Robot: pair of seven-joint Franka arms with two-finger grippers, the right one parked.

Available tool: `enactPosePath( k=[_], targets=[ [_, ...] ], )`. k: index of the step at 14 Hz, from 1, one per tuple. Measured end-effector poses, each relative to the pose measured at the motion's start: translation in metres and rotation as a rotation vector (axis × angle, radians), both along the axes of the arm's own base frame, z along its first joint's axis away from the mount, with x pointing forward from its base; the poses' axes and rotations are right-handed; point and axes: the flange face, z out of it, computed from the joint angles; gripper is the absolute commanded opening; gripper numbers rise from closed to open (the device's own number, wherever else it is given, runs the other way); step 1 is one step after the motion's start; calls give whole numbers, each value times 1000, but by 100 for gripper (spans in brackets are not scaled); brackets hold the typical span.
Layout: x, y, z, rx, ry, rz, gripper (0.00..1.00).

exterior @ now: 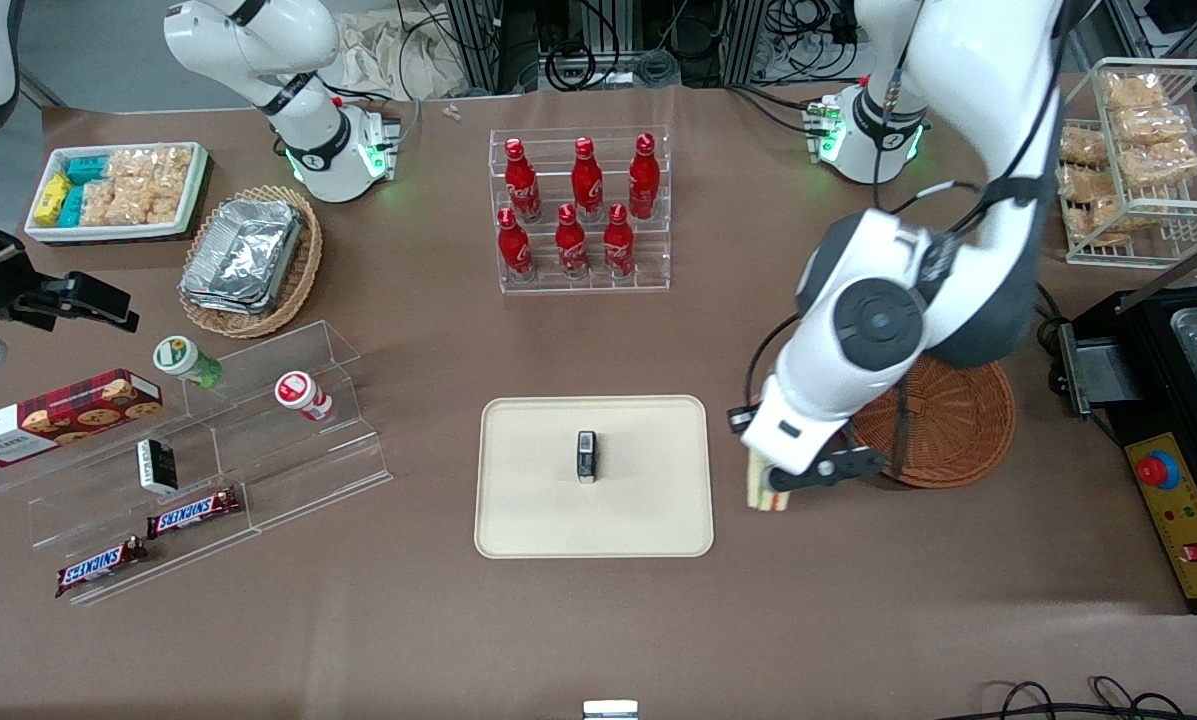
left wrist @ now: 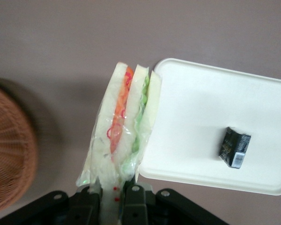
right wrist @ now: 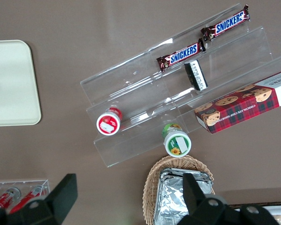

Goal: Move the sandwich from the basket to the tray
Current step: 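Lift the sandwich and carry it with the left gripper to the tray, then lower the sandwich onto the tray beside the black object and release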

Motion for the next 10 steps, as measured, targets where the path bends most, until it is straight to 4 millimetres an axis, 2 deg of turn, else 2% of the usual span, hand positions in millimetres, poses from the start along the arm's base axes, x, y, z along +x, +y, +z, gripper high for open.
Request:
enactPosePath(
  k=[6,8,10],
  targets=[
    [8,-47,-112,-25,-2,-6,0],
    [5,-62,-136,-38,-16,9,0],
    [0,-73,-149,-39,-14,12,0]
  ],
)
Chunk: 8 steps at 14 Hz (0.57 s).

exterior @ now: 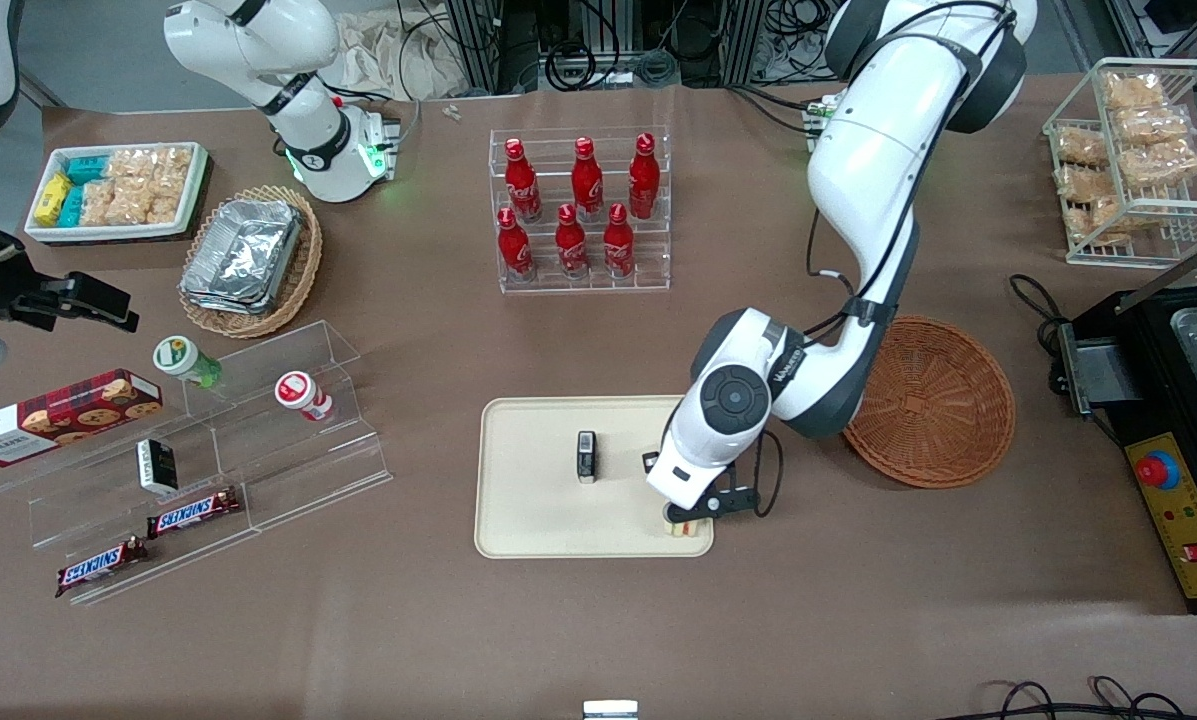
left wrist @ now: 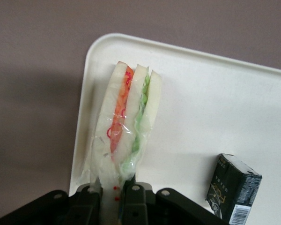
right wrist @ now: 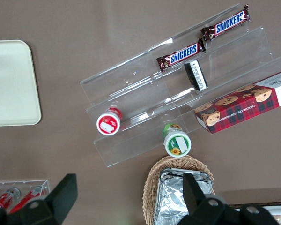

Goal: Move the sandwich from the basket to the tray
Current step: 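Lower the sandwich onto the tray beside the black object and release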

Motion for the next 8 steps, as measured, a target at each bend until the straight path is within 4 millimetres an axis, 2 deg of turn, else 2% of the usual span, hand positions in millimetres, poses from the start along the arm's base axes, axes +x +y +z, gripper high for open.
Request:
enactPosePath(
  k=[2,3,4,5,8],
  targets=[
    [-2,-3,-5,3,5,3,3],
    [-2,-3,-7,5,7,4,23],
    [-2,-2,-10,6,8,4,69],
    [-2,-2,-12,8,9,5,100],
    [-1,-1,-13,16,2,6,100]
  ],
)
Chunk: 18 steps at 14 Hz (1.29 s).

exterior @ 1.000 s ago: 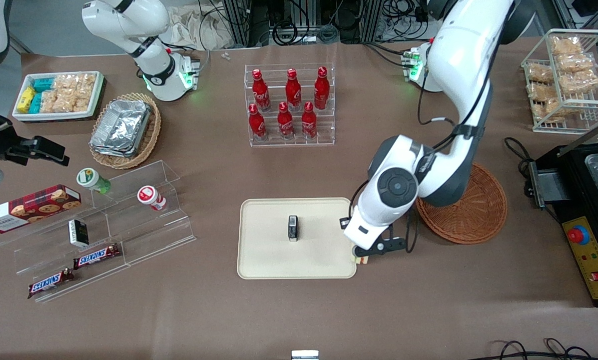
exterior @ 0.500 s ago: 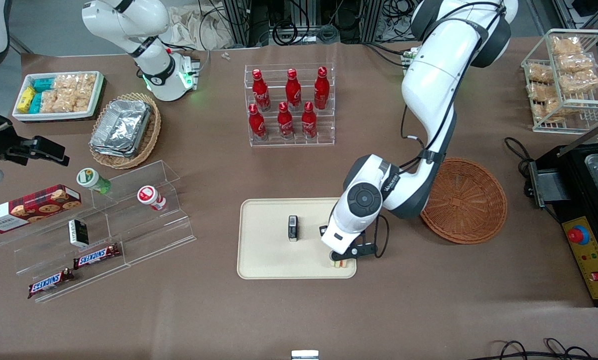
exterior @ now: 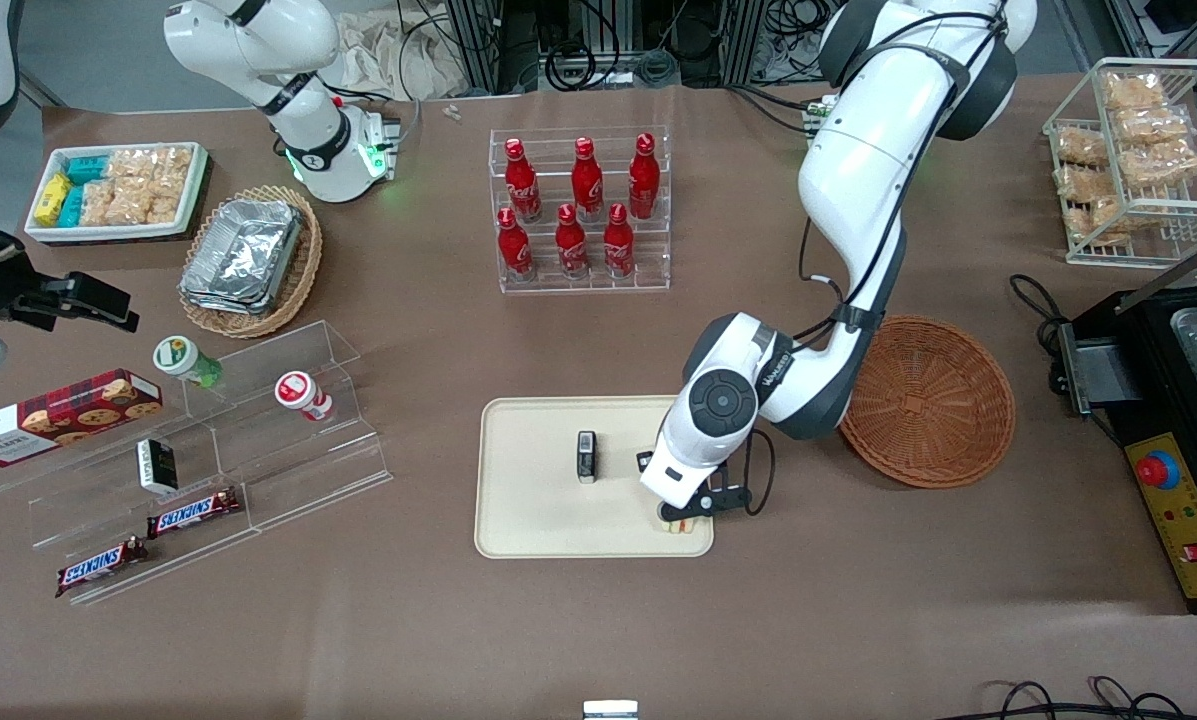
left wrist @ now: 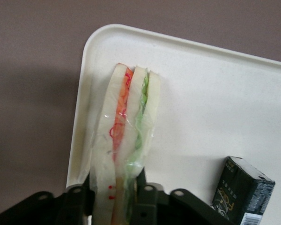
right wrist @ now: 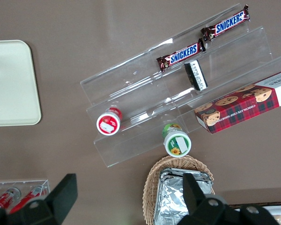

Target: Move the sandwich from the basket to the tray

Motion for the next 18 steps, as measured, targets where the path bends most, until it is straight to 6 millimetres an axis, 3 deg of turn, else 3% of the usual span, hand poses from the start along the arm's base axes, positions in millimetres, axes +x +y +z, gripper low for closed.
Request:
enactPosePath(
  k=[3,6,9,11,13,15,18],
  targets=[
    [7,3,9,-3,-22,11,100],
    [16,6,30,-16,-55,60,100],
    [25,15,61,-22,-96,85,100],
    [26,25,93,-12,-102,95,100],
    [28,55,135,15,-93,126,100],
    [22,98,170,42,-99,134,100],
    [-9,154,200,62,-110,125,100]
  ],
)
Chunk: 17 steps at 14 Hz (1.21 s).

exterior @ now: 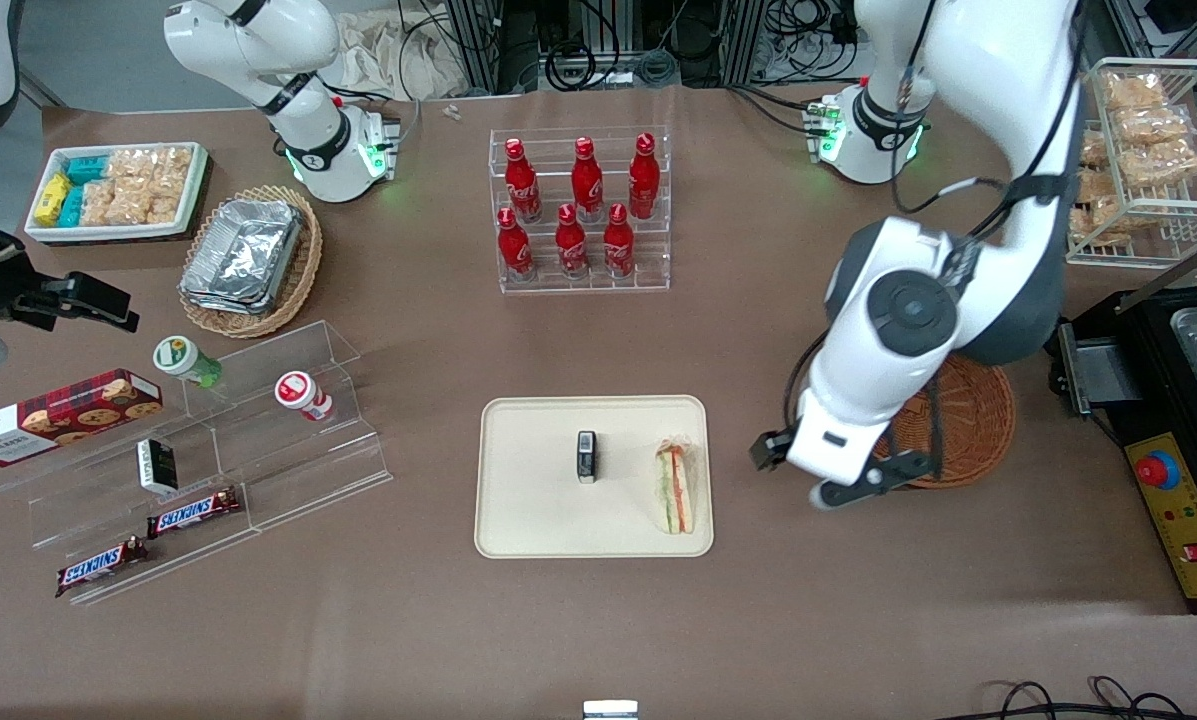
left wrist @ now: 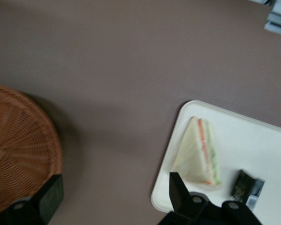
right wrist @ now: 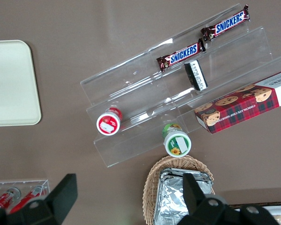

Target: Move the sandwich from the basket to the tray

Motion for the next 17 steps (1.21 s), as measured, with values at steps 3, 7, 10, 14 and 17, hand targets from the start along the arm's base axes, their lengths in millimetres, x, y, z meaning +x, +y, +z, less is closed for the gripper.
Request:
enactPosePath(
  k=[3,7,10,14,17],
  targets=[
    [-33,51,18,16,-24,-16,100],
    [-50,133,49,39,-30,-73,100],
    [-39,195,98,45,-36,-54,100],
    [-5,234,115,25,4,-31,100],
    [18,235,79,-35,51,-10,100]
  ],
)
